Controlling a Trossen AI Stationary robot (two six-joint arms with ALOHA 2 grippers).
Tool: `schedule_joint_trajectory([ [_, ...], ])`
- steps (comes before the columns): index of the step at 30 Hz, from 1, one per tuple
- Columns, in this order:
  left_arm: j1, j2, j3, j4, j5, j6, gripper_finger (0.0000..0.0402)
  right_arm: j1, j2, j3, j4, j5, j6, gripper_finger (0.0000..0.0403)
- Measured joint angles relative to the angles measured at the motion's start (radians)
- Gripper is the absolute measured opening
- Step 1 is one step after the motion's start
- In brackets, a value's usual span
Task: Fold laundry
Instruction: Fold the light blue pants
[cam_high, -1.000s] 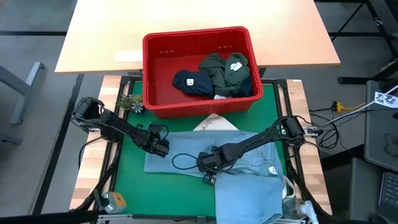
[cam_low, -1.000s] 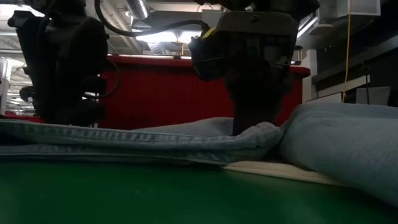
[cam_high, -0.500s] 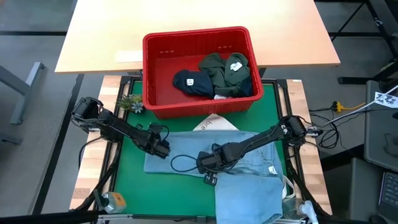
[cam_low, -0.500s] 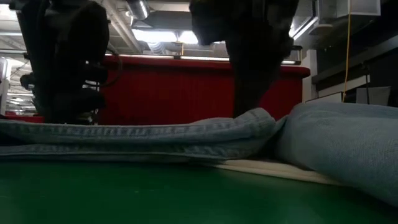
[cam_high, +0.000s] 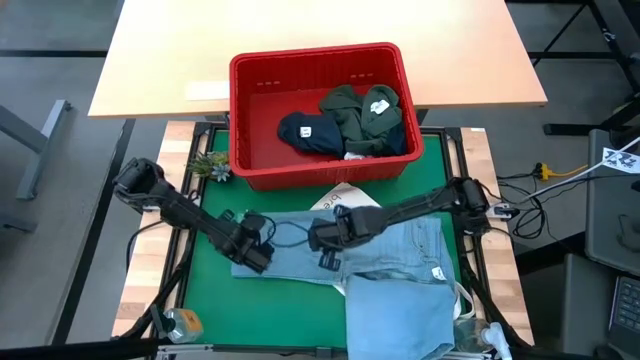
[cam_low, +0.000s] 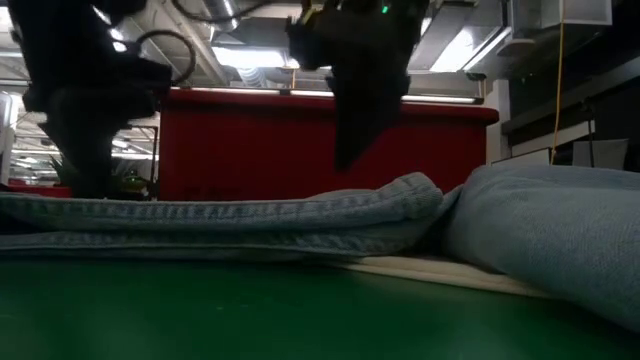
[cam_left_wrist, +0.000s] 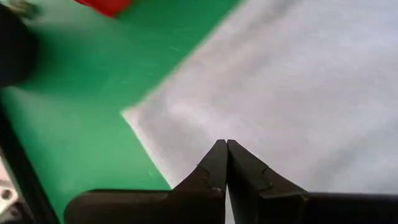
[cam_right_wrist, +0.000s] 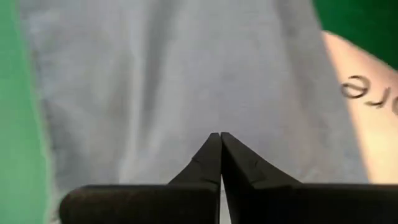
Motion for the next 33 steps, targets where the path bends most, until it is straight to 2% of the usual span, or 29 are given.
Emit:
schedule_joint_trajectory([
  [7,-0.107,0.000,0.022,0.145,0.120,0.000,0.0000,-0.058,0.000,-0.079,0.004,0.004,-0.006,0.0005],
  [16,-0.234,0.033,0.004,0.219,0.121,-0.085,0.0000,-0.102,0.000,-0.182,0.042,0.060,-0.007,0.0005],
  [23,-0.248,0.030,0.014,0.221,0.120,-0.086,0.0000,-0.106,0.001,-0.166,0.013,0.066,-0.048,0.0005],
  [29,-0.259,-0.059,0.054,0.173,0.071,-0.012,0.0000,-0.085,-0.007,-0.085,-0.113,0.074,-0.111,0.0005],
  [33,-0.284,-0.163,0.057,0.109,0.067,-0.018,0.0000,-0.064,-0.068,-0.070,-0.148,0.054,-0.163,0.0005],
])
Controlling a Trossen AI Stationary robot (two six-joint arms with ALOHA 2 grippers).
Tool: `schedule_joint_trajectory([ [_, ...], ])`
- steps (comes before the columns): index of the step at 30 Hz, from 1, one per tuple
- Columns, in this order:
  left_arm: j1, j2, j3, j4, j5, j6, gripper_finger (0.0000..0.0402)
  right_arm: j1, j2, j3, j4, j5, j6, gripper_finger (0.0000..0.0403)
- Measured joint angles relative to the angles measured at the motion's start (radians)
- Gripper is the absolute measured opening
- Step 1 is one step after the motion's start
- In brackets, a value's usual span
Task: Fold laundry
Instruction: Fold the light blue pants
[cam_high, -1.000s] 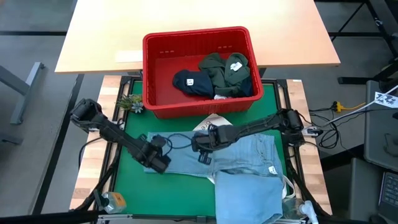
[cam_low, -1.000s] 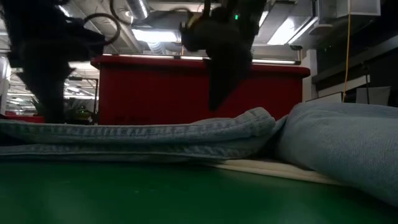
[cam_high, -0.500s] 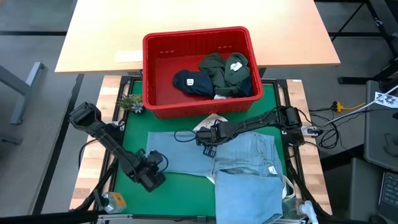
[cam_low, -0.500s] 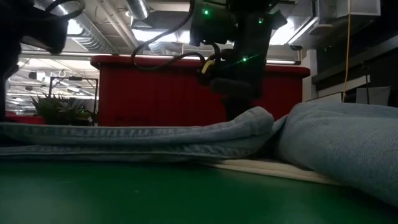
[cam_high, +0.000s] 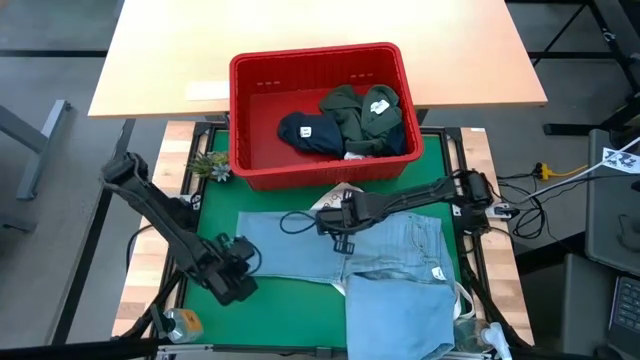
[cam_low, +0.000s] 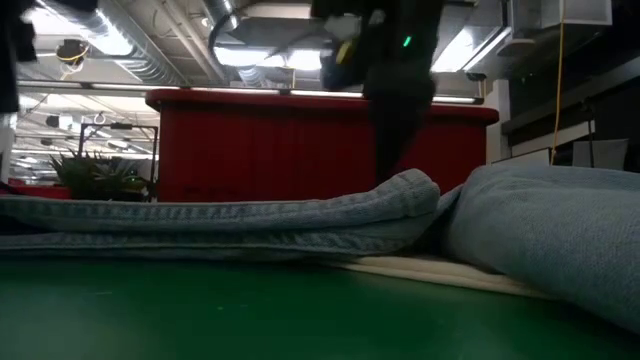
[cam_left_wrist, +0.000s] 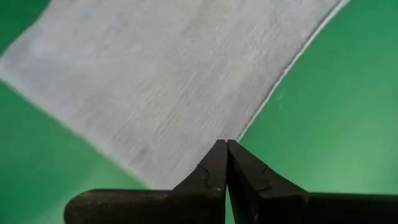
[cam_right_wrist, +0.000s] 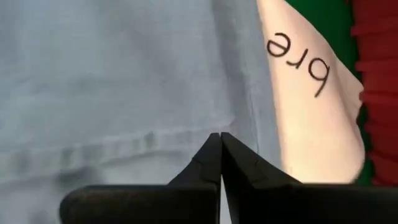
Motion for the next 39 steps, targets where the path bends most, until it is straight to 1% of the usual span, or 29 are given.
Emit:
schedule_joint_trajectory([
  [2,-0.021,-0.058,0.000,-0.031,-0.008,-0.028,0.0000,0.013,-0.041,0.000,-0.025,-0.006,0.000,0.0005],
  [3,-0.036,-0.086,0.000,-0.053,-0.028,-0.040,0.0000,0.021,-0.066,0.000,-0.049,-0.003,0.000,0.0005],
  [5,-0.071,-0.137,0.000,-0.111,-0.100,-0.066,0.0000,0.046,-0.122,0.000,-0.084,0.020,0.005,0.0005],
  [7,-0.109,-0.175,0.000,-0.178,-0.183,-0.138,0.0000,0.083,-0.173,0.000,-0.126,0.062,0.015,0.0005],
  [9,-0.142,-0.199,0.000,-0.223,-0.231,-0.208,0.0000,0.132,-0.222,0.000,-0.164,0.111,0.038,0.0005],
  [13,-0.171,-0.202,0.000,-0.241,-0.226,-0.252,0.0000,0.237,-0.328,-0.057,-0.207,0.206,0.104,0.0005],
  [20,-0.124,-0.189,0.000,-0.252,-0.166,-0.252,0.0004,0.373,-0.507,-0.242,-0.221,0.221,0.320,0.0005],
  [22,-0.101,-0.189,0.000,-0.268,-0.118,-0.252,0.0018,0.399,-0.546,-0.284,-0.222,0.221,0.389,0.0005],
  [25,-0.066,-0.189,0.000,-0.303,-0.049,-0.252,0.0053,0.435,-0.585,-0.332,-0.219,0.220,0.468,0.0005],
  [27,-0.044,-0.189,0.000,-0.320,-0.031,-0.253,0.0082,0.456,-0.599,-0.351,-0.220,0.220,0.490,0.0005],
  [31,0.006,-0.190,-0.023,-0.315,-0.033,-0.254,0.0143,0.507,-0.604,-0.359,-0.221,0.220,0.518,0.0005],
  [33,0.031,-0.189,-0.060,-0.274,-0.028,-0.269,0.0168,0.535,-0.604,-0.359,-0.219,0.220,0.532,0.0005],
  [35,0.053,-0.189,-0.108,-0.199,-0.027,-0.278,0.0187,0.565,-0.604,-0.359,-0.219,0.220,0.543,0.0005],
  [39,0.084,-0.189,-0.201,-0.066,-0.009,-0.274,0.0200,0.623,-0.604,-0.359,-0.219,0.241,0.579,0.0005],
])
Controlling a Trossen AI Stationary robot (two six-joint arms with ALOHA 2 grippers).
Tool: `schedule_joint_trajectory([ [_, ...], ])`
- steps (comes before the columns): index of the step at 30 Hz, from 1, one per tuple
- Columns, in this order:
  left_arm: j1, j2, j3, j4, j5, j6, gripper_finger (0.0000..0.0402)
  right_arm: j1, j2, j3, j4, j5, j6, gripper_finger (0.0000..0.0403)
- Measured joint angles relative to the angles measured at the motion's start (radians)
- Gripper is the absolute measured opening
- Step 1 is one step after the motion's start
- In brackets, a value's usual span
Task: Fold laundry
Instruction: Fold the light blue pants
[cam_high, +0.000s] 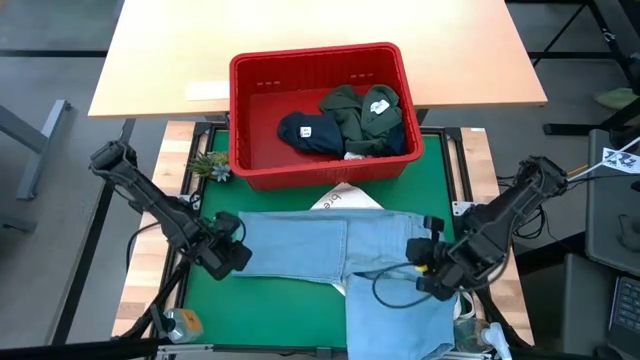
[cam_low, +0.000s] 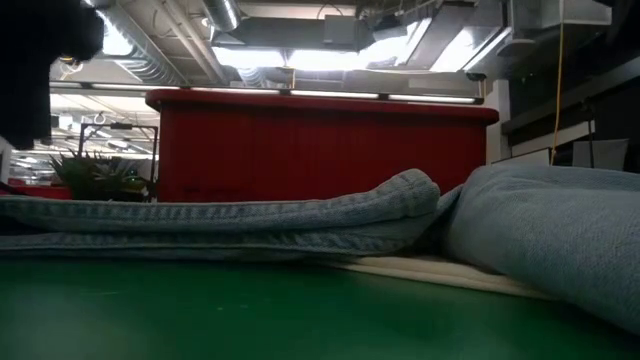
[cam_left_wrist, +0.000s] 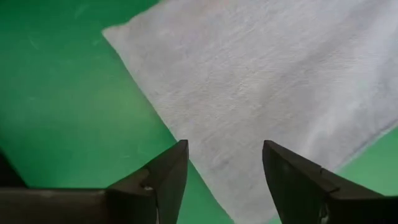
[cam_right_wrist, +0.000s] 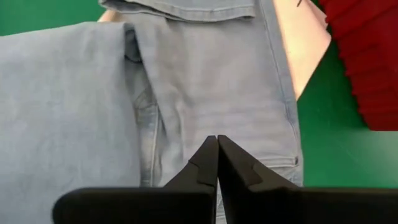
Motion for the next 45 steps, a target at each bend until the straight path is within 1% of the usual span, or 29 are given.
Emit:
schedule_joint_trajectory([
  [4,0.019,0.000,-0.076,0.093,0.011,-0.030,0.0197,0.032,0.000,0.000,0.001,0.007,0.020,0.0005],
  [10,0.030,0.000,-0.173,0.195,0.035,-0.060,0.0193,0.038,0.000,0.000,0.003,0.017,0.054,0.0005],
  [15,0.030,0.000,-0.229,0.208,0.048,-0.145,0.0194,0.035,0.000,0.000,0.005,0.017,0.054,0.0005],
  [23,0.029,0.000,-0.325,0.414,0.044,-0.158,0.0194,0.035,0.000,0.000,0.010,0.017,0.054,0.0005],
  [27,0.028,-0.005,-0.351,0.445,0.040,-0.179,0.0193,0.035,0.000,0.000,0.010,0.017,0.053,0.0005],
  [29,0.028,-0.006,-0.350,0.441,0.040,-0.185,0.0179,0.035,0.000,0.000,0.010,0.017,0.053,0.0005],
  [31,0.029,-0.008,-0.342,0.433,0.044,-0.183,0.0151,0.035,0.000,0.000,0.012,0.017,0.053,0.0005],
  [37,0.030,-0.030,-0.319,0.449,0.049,-0.184,0.0019,0.035,0.000,0.000,0.045,0.017,0.053,0.0005],
  [38,0.030,-0.034,-0.317,0.447,0.049,-0.187,0.0012,0.035,0.000,0.000,0.052,0.017,0.053,0.0005],
  [41,0.030,-0.052,-0.316,0.440,0.050,-0.194,0.0011,0.035,0.000,-0.001,0.058,0.017,0.053,0.0005],
  [45,0.030,-0.089,-0.315,0.385,0.060,-0.254,0.0005,0.035,0.000,-0.001,0.058,0.017,0.052,0.0005],
])
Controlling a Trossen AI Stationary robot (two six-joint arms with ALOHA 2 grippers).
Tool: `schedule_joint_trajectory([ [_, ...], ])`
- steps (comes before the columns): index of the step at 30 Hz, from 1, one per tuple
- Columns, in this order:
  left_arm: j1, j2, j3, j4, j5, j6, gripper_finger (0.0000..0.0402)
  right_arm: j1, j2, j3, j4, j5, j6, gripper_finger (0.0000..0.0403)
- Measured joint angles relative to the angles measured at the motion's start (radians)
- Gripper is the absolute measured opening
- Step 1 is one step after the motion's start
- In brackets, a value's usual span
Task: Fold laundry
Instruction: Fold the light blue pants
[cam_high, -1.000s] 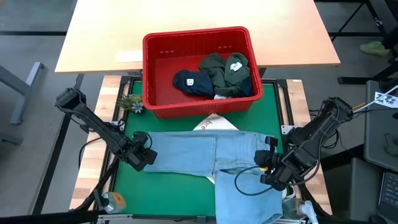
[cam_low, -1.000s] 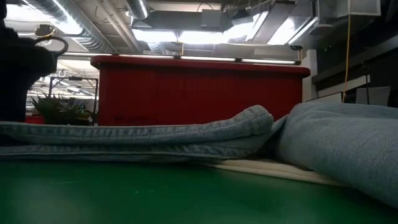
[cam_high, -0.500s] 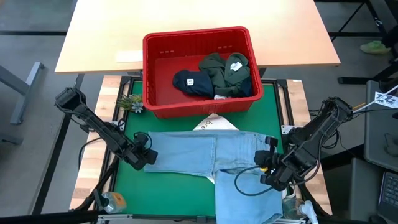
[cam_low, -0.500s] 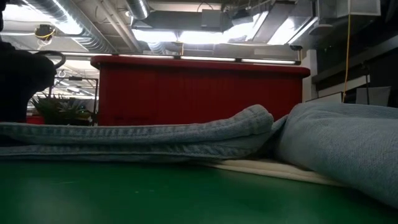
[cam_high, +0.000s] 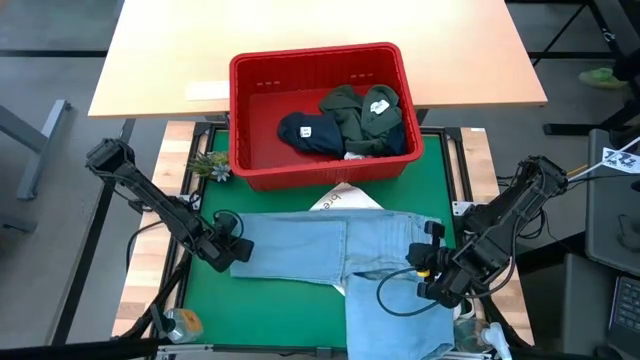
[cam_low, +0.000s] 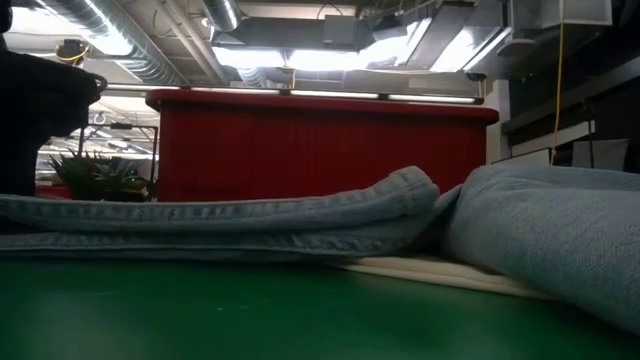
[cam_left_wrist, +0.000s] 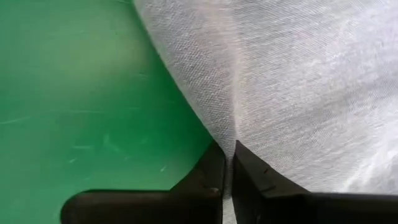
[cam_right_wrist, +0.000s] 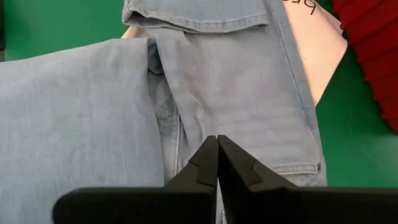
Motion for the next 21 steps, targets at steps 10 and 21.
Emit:
schedule_joint_trajectory([
  [10,-0.004,-0.121,0.001,-0.172,0.106,-0.087,0.0002,0.000,0.000,0.000,0.000,0.000,0.000,0.0005],
  [21,-0.027,-0.251,0.064,-0.199,0.014,-0.088,0.0001,0.000,0.000,0.000,0.002,0.000,0.000,0.0005],
])
